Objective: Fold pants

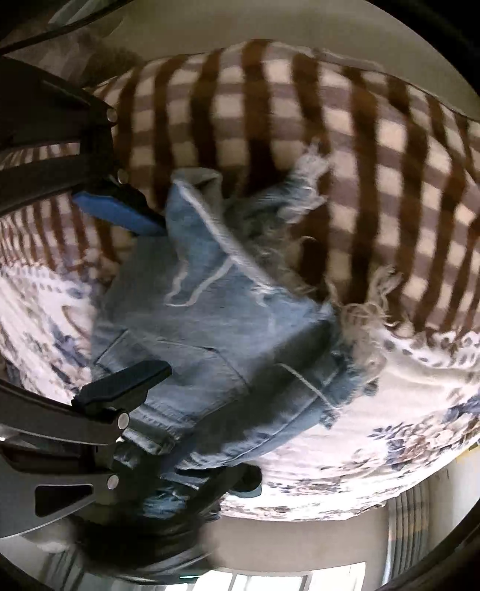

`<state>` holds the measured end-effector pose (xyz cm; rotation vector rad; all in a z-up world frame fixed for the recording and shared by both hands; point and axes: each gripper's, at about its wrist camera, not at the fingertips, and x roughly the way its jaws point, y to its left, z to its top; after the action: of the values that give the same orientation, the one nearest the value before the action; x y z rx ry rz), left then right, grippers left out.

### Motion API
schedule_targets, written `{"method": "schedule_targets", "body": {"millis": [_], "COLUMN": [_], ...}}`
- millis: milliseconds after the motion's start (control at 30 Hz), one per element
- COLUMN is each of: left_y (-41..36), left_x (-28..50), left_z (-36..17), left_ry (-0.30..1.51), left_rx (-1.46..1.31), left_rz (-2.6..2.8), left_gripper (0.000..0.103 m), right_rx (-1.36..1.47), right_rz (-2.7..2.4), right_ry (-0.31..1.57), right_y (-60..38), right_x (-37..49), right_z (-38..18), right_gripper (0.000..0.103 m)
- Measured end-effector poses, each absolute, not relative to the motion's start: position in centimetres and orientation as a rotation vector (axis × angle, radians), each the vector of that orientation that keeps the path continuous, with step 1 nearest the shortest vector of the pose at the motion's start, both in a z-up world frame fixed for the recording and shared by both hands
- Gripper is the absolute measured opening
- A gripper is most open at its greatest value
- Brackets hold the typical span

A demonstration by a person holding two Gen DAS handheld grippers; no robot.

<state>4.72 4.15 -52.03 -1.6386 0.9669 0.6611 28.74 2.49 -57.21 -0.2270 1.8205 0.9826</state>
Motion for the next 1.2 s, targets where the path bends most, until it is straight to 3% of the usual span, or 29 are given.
{"method": "schedule_targets", "body": {"millis": [33, 133, 333, 533, 633, 700, 800, 1100, 1200], "left_y": [4.3, 4.6, 4.2, 4.2, 3.7, 3.1, 2.1, 2.1, 1.2], "left_x": [4.8, 4.1, 3.4, 3.7, 3.4, 3.1, 3.2, 2.3, 1.1], "left_z": [-52.3, -53.3, -54.1, -54.9, -55.4, -55.5, -56.0, -57.4, -57.1], "left_ry": [0.971, 0.951, 0.941, 0.941, 0.919, 0.909, 0.91, 0.789, 0.738], "left_rx": [-1.646, -1.706, -1.745, -1.759, -1.791, -1.809, -1.822, -1.982, -2.051], "left_rz": [0.656, 0.656, 0.65, 0.644, 0.635, 0.619, 0.593, 0.605, 0.604], "left_gripper": [0.068, 0.068, 0.068, 0.068, 0.068, 0.068, 0.068, 0.073, 0.073], "right_rx": [-0.202, -0.112, -0.097, 0.015, 0.138, 0.213, 0.334, 0.743, 0.719], "right_rz": [0.996, 1.027, 1.051, 0.827, 0.697, 0.649, 0.669, 0.668, 0.686], "right_ry": [1.82, 1.691, 1.698, 1.705, 1.779, 1.831, 1.799, 1.682, 1.689], "right_y": [3.5, 5.2, 2.4, -11.9, -17.6, -19.9, -20.9, -21.1, -20.3], "right_x": [28.9, 30.1, 29.6, 27.8, 27.1, 26.6, 26.9, 30.8, 31.1], "right_z": [-57.4, -55.6, -52.8, -52.5, -55.4, -57.6, -60.6, -65.1, -65.2], "right_gripper": [0.049, 0.049, 0.05, 0.063, 0.074, 0.075, 0.089, 0.092, 0.093]}}
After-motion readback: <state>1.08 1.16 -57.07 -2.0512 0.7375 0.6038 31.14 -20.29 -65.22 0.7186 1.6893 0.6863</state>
